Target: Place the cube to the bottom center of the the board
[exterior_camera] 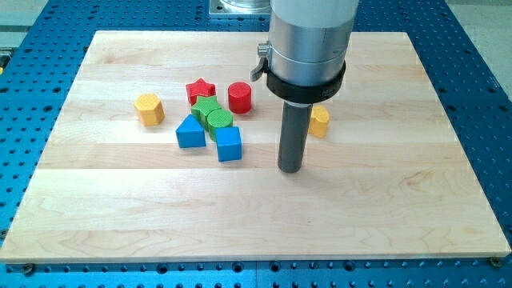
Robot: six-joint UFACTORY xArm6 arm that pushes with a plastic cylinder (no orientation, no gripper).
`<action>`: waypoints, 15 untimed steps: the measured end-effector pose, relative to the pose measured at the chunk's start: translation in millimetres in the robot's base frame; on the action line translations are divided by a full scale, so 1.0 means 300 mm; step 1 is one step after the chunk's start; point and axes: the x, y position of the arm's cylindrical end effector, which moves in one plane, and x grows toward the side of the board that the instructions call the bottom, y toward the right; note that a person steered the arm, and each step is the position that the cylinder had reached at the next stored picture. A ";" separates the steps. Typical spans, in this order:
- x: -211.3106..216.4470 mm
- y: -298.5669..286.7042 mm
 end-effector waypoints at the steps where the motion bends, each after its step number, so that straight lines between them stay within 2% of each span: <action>1: 0.000 -0.022; 3: 0.000 -0.030; 4: -0.088 0.021; 5: -0.088 0.199; 6: -0.123 0.250; 8: -0.192 -0.069; 9: -0.120 -0.038; 11: -0.120 -0.112; 12: -0.186 -0.213; 13: -0.155 -0.293; 15: -0.139 -0.202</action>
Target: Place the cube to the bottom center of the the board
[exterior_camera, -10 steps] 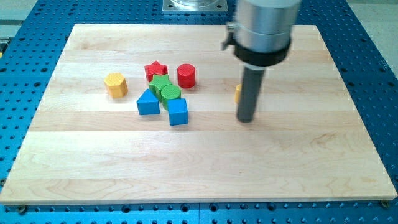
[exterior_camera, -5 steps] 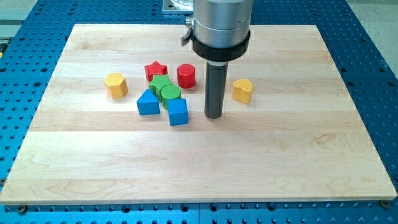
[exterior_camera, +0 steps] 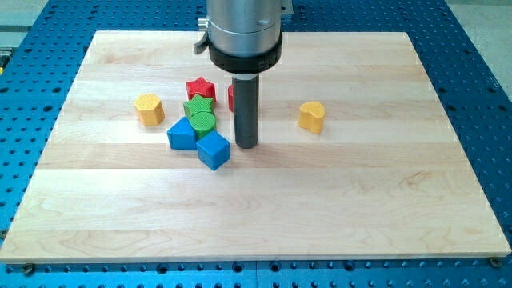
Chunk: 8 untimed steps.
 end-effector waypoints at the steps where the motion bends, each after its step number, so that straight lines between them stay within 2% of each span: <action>1: 0.040 -0.120; 3: 0.202 -0.213; 4: 0.041 -0.232; 5: 0.139 -0.388; 6: 0.243 -0.267; 7: 0.244 -0.409; 8: 0.327 -0.293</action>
